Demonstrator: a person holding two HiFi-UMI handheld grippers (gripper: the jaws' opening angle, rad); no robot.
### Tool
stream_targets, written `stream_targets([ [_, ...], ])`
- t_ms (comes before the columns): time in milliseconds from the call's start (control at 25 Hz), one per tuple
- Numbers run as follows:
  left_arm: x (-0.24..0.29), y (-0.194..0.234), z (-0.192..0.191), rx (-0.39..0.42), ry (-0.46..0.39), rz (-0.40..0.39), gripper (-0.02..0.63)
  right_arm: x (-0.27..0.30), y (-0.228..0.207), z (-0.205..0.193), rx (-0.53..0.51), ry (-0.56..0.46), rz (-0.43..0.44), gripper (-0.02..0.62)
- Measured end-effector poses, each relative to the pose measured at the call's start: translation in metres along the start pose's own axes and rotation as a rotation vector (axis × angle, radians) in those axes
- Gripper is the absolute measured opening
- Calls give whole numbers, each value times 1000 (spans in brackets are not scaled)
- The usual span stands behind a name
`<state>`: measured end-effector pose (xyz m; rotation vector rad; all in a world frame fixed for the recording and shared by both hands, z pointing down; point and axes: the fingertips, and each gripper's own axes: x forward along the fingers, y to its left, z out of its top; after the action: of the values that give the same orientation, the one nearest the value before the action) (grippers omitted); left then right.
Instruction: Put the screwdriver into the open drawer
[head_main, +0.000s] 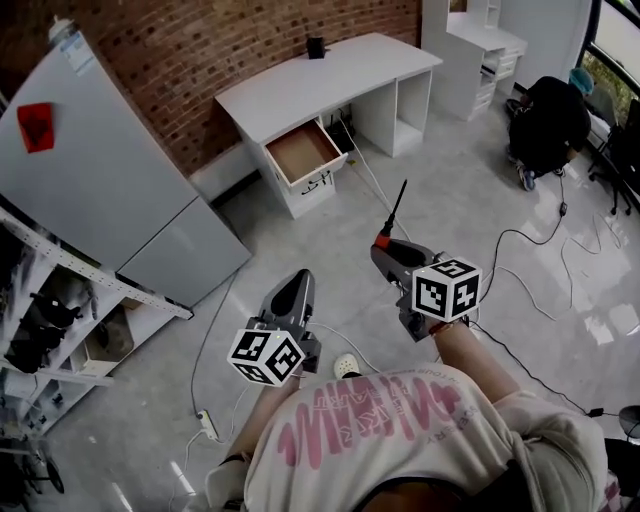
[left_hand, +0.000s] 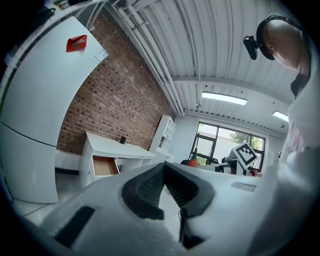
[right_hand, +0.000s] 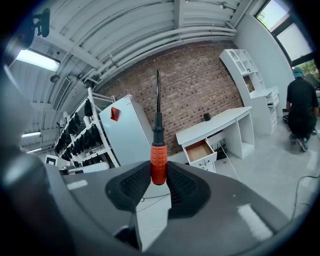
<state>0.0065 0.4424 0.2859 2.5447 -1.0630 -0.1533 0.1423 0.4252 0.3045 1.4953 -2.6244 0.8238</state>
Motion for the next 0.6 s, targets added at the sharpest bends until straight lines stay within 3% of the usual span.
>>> stream_targets([
  [240,21,67,35,-24,-33,5,2,68,1,26,-20,1,-1,110],
  [400,38,106,54,-17,-10,-7,2,111,0,47,-18,-4,-15,110],
  [600,58,131,60,-15,-3,-19,2,138,-8,54,-27,-4,-25,110],
])
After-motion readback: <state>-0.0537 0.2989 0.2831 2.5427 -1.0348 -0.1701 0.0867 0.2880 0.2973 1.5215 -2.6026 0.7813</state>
